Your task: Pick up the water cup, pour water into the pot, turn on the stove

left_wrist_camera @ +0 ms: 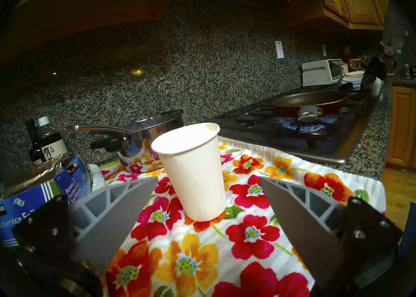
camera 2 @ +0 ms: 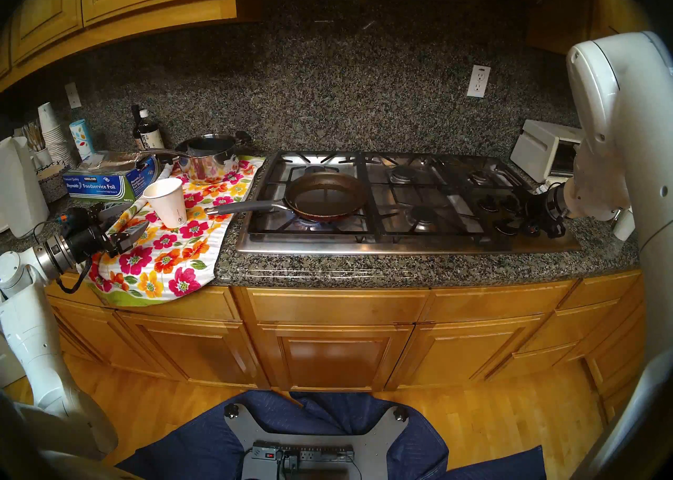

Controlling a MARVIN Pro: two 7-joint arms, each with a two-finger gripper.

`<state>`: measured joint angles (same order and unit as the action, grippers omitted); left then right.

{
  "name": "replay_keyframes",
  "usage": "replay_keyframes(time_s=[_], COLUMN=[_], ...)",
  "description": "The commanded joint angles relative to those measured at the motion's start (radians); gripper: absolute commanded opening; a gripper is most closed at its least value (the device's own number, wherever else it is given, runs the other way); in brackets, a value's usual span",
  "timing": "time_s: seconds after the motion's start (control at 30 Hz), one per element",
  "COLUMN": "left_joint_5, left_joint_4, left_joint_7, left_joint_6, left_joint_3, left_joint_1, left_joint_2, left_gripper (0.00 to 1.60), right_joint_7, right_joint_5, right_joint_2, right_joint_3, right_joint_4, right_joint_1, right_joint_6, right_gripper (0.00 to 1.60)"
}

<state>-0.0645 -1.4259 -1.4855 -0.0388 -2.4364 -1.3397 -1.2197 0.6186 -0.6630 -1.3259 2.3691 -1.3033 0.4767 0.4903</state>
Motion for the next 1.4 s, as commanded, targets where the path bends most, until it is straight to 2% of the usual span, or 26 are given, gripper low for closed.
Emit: replay_keyframes(time_s=[0.0, 0.07, 0.1, 0.13, 0.7, 0.9, 1.07, 1.1, 1.37], left_joint_5=[0.018, 0.017, 0.016, 0.015, 0.013, 0.011, 0.011, 0.010, 0.009], left_joint_4=[-0.020, -0.020, -0.020, -0.020, -0.019, -0.019, -0.018, -0.018, -0.018], left_joint_7=[0.002, 0.002, 0.002, 0.002, 0.002, 0.002, 0.002, 0.002, 0.002], left_joint_6=[0.002, 0.002, 0.002, 0.002, 0.002, 0.002, 0.002, 0.002, 0.002], left_joint_3=[-0.002, -0.002, -0.002, -0.002, -0.001, -0.001, -0.001, -0.001, 0.000], left_joint_1=[0.019, 0.019, 0.019, 0.019, 0.019, 0.018, 0.018, 0.018, 0.017], left_joint_2=[0.012, 0.012, 0.012, 0.012, 0.011, 0.011, 0.011, 0.011, 0.011], left_gripper=[1.60, 1.60, 1.60, 1.60, 1.60, 1.60, 1.60, 1.60, 1.60], right_joint_7=[-0.043, -0.064, -0.072, -0.091, -0.338, -0.428, -0.470, -0.493, -0.556], right_joint_5=[-0.062, -0.069, -0.072, -0.078, -0.218, -0.308, -0.368, -0.407, -0.553], right_joint_2=[-0.012, -0.019, -0.019, -0.021, -0.015, -0.006, 0.001, 0.008, 0.057], right_joint_3=[-0.001, 0.003, 0.005, 0.009, 0.084, 0.072, 0.060, 0.052, 0.014], right_joint_4=[0.080, 0.077, 0.079, 0.078, 0.182, 0.210, 0.221, 0.226, 0.256], right_joint_1=[0.048, 0.067, 0.074, 0.086, 0.199, 0.247, 0.265, 0.271, 0.276], right_joint_6=[0.012, 0.044, 0.055, 0.076, 0.299, 0.392, 0.434, 0.453, 0.467], right_gripper=[0.00, 1.20, 1.20, 1.60, 1.60, 1.60, 1.60, 1.60, 1.60])
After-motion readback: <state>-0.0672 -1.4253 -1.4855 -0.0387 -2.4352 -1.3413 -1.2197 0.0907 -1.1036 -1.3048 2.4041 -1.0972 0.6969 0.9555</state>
